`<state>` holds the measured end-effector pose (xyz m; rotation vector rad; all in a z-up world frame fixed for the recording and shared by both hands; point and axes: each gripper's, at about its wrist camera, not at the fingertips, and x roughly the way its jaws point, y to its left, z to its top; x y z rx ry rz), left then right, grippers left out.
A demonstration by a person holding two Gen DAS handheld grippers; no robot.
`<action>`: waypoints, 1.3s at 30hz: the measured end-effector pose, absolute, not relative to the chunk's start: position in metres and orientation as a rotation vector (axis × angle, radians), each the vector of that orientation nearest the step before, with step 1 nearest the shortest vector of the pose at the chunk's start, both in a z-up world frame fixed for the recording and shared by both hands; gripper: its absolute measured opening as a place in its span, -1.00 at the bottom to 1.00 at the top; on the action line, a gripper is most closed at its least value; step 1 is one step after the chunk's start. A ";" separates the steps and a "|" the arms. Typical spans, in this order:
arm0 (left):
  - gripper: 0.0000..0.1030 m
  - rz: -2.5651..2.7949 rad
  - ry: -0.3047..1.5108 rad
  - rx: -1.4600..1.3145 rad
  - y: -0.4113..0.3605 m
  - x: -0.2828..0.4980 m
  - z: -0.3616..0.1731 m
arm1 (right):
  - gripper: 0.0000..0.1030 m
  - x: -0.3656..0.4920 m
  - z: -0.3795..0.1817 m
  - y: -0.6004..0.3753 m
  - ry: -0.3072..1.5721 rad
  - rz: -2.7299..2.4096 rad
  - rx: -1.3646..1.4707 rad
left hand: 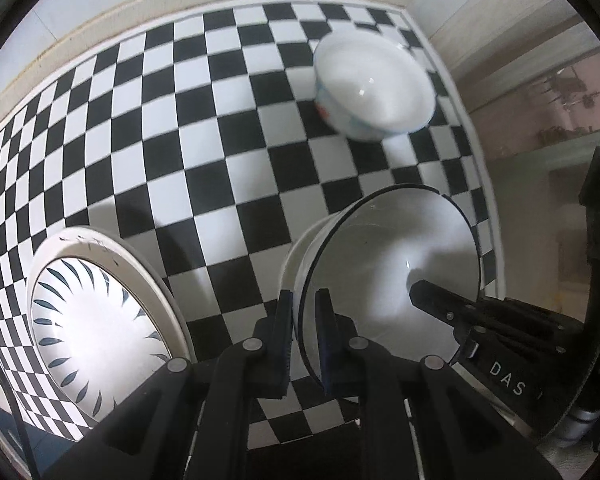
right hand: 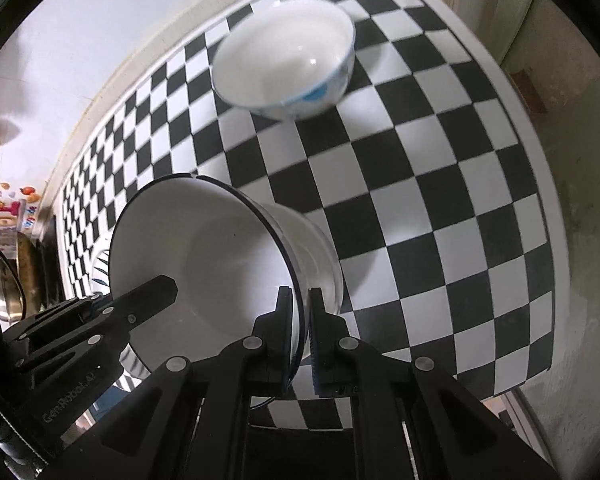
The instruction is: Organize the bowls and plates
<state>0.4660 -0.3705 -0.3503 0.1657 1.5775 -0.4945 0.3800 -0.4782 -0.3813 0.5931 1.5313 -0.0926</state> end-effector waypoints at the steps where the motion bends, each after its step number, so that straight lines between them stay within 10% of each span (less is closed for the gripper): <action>1: -0.83 -0.488 1.585 0.175 -0.371 0.465 -0.354 | -0.83 0.380 -0.384 -0.477 1.538 -0.093 0.591; 39: -0.81 -0.457 1.656 0.270 -0.378 0.463 -0.384 | -0.57 0.378 -0.404 -0.491 1.659 -0.052 0.721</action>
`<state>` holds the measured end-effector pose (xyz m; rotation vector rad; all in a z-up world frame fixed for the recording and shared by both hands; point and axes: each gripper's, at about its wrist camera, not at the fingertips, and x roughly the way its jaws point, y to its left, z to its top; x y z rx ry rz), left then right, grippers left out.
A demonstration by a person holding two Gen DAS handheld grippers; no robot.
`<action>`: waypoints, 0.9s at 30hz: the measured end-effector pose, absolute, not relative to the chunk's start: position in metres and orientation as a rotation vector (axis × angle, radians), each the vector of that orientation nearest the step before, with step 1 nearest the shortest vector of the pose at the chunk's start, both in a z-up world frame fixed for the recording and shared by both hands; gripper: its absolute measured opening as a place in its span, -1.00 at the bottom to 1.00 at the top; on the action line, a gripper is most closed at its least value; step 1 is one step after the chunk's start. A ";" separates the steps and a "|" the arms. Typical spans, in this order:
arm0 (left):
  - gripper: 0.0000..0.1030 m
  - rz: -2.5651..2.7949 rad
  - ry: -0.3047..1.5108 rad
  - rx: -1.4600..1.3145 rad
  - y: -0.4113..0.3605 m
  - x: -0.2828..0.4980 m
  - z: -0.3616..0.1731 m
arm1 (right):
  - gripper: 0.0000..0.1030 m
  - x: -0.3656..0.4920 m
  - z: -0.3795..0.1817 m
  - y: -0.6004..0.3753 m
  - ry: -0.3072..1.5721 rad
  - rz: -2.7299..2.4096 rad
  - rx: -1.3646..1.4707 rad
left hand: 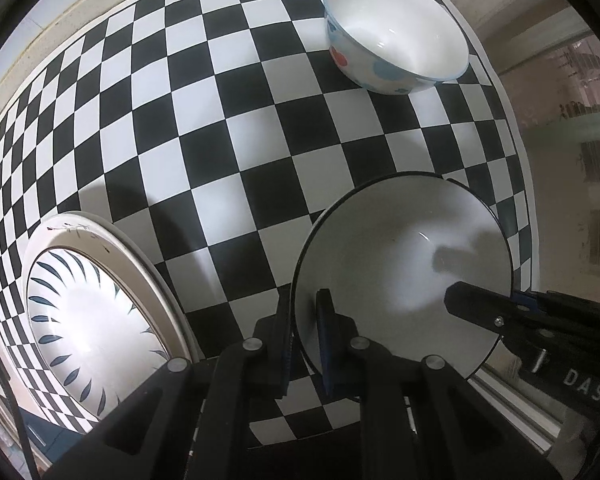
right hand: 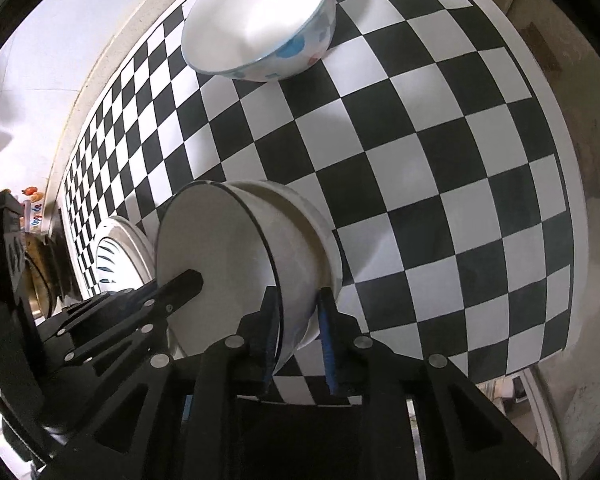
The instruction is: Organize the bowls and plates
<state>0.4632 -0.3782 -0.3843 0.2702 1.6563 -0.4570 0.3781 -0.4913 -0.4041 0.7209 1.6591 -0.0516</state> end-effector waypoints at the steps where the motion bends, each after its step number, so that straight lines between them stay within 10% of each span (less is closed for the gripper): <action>1: -0.81 -0.458 1.656 0.272 -0.377 0.463 -0.384 | -0.56 0.378 -0.403 -0.491 1.660 -0.049 0.718; 14: -0.68 -0.462 1.521 0.239 -0.370 0.472 -0.330 | -0.50 0.384 -0.374 -0.503 1.609 -0.040 0.649; 23: -0.51 -0.423 1.483 0.208 -0.392 0.540 -0.324 | 0.17 0.426 -0.358 -0.548 1.465 -0.060 0.654; 27: -0.51 -0.407 1.501 0.191 -0.404 0.571 -0.334 | 0.17 0.451 -0.365 -0.572 1.434 -0.088 0.690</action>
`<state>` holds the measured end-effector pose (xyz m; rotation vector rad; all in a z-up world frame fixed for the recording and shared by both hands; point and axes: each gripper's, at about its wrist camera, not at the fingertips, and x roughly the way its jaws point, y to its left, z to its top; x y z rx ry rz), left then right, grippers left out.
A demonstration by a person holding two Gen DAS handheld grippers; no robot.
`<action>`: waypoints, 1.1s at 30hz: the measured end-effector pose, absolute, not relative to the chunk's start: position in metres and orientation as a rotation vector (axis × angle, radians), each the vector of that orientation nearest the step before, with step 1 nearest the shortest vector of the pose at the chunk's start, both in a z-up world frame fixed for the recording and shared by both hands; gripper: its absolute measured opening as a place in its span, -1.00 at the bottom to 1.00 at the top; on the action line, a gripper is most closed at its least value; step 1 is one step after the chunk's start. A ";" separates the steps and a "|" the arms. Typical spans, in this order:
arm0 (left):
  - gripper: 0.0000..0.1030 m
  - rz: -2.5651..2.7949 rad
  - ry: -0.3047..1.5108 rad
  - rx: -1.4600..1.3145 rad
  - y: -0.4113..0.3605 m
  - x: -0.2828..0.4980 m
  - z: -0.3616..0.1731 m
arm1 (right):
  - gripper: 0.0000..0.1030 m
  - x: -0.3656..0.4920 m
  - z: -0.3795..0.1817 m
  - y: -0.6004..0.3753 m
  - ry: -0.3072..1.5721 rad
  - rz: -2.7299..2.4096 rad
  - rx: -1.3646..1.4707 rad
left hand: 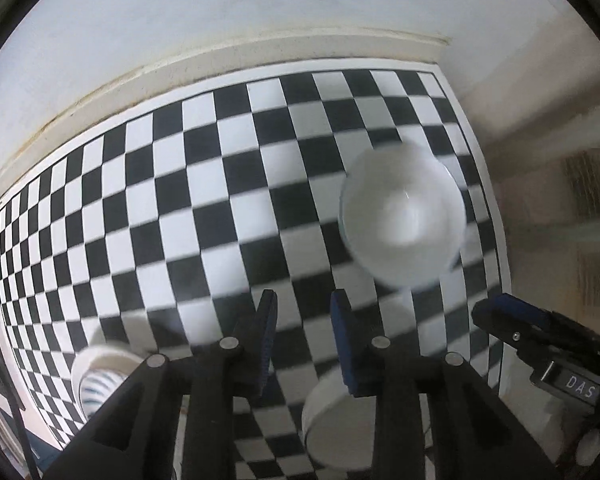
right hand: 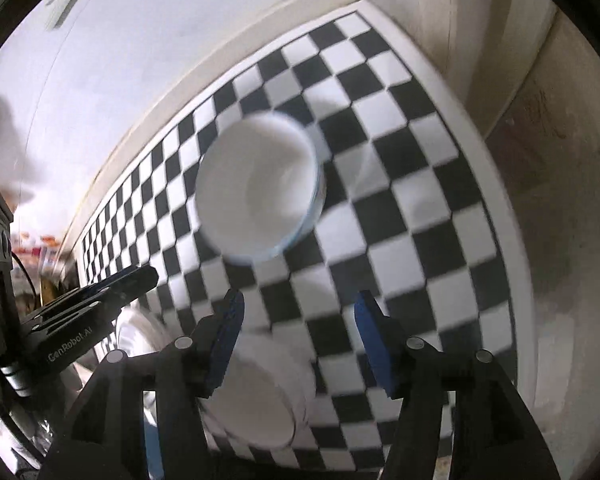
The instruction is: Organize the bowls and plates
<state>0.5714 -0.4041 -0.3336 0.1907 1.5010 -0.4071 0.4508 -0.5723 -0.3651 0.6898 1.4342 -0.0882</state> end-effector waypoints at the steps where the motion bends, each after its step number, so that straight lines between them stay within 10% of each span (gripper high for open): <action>1: -0.51 -0.409 1.512 0.185 -0.408 0.579 -0.337 | 0.17 0.458 -0.367 -0.576 1.432 -0.090 0.687; 12: -0.58 -0.441 1.641 0.149 -0.454 0.624 -0.391 | 0.09 0.523 -0.404 -0.594 1.475 -0.131 0.556; 22: -0.90 -0.448 1.695 0.094 -0.445 0.628 -0.414 | -0.80 0.532 -0.434 -0.594 1.551 -0.086 0.601; 33: -0.90 -0.455 1.671 0.117 -0.450 0.618 -0.400 | -0.82 0.529 -0.422 -0.582 1.561 -0.092 0.535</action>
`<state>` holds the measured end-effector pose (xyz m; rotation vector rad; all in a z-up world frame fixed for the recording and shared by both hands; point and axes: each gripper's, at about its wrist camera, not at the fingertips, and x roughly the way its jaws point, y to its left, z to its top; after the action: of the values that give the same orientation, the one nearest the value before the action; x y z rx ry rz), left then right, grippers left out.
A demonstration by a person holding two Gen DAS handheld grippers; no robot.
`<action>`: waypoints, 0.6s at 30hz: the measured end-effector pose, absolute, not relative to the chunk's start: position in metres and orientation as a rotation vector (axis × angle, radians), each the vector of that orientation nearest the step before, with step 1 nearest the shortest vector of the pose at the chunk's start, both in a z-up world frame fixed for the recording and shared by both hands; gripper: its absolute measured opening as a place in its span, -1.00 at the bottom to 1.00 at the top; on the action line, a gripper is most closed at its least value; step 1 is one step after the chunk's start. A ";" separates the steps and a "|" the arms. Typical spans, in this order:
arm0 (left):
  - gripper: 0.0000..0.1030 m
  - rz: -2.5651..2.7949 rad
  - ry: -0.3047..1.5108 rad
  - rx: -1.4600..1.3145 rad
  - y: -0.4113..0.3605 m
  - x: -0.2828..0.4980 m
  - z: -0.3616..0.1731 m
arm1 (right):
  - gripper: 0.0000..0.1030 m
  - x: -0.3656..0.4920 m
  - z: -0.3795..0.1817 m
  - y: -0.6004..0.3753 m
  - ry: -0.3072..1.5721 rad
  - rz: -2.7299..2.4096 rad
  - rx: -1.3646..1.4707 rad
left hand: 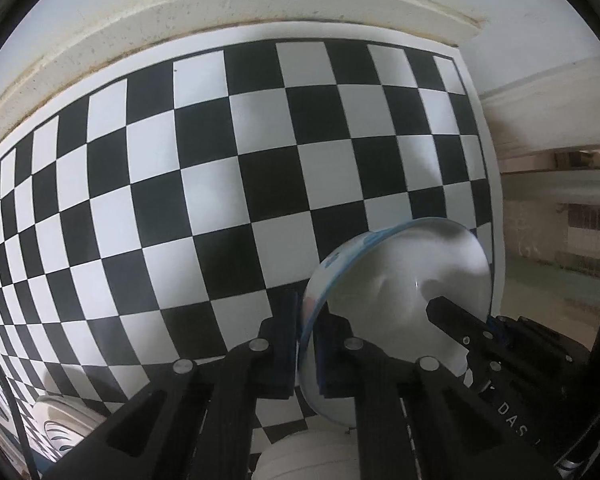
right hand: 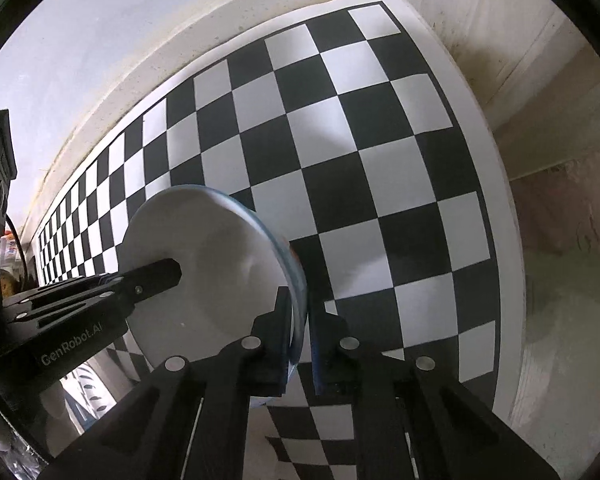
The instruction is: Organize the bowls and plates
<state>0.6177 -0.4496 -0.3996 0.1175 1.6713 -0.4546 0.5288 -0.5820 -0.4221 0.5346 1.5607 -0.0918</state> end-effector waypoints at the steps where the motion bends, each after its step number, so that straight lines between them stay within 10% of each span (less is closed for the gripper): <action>1: -0.90 -0.454 1.663 0.120 -0.449 0.616 -0.396 | -0.82 0.527 -0.419 -0.582 1.556 -0.093 0.535; 18: -0.90 -0.513 1.525 0.141 -0.418 0.574 -0.310 | -0.82 0.485 -0.336 -0.556 1.443 -0.076 0.522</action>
<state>0.5742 -0.4184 -0.3097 0.1406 1.5250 -0.5127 0.4855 -0.5563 -0.3358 0.5222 1.4429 -0.0762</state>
